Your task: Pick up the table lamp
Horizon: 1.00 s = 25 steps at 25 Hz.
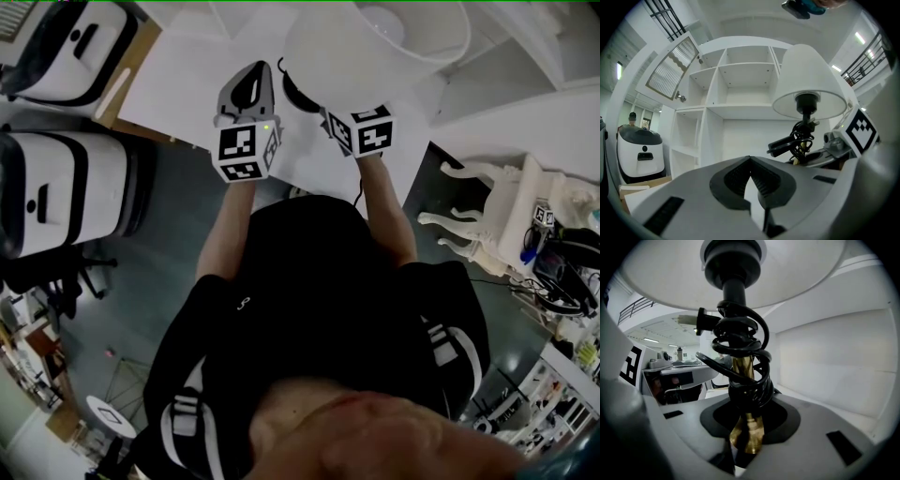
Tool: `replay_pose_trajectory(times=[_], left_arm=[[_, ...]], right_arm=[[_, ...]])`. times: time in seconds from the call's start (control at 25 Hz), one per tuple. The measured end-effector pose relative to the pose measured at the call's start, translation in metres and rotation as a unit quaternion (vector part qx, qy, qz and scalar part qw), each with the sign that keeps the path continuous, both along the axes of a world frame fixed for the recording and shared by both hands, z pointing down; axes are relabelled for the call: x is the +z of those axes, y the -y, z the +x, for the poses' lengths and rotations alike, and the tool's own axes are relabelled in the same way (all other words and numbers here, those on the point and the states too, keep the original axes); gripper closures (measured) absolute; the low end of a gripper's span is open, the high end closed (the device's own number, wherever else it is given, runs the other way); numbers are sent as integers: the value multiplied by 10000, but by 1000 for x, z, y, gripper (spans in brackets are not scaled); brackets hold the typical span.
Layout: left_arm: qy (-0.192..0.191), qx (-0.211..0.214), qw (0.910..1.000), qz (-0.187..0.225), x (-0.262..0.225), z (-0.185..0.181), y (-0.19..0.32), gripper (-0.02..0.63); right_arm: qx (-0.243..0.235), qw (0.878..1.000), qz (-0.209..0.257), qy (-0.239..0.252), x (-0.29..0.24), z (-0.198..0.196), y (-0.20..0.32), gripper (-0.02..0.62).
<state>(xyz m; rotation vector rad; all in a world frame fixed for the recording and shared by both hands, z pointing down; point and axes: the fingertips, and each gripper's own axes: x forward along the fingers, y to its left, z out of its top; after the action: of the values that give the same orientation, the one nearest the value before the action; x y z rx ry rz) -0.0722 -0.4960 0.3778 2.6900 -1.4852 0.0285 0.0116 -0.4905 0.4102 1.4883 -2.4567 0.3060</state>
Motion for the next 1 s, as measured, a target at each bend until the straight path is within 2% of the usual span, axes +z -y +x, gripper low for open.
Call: replay_pose_trajectory(times=[0.28, 1.0], left_arm=[[56, 29, 10000, 25, -3, 2, -1, 597], [147, 243, 9996, -50, 2, 11, -10, 597]], right_arm=[[-41, 10000, 66, 36, -6, 0, 2, 476], [8, 9999, -138, -26, 10, 2, -4, 476]])
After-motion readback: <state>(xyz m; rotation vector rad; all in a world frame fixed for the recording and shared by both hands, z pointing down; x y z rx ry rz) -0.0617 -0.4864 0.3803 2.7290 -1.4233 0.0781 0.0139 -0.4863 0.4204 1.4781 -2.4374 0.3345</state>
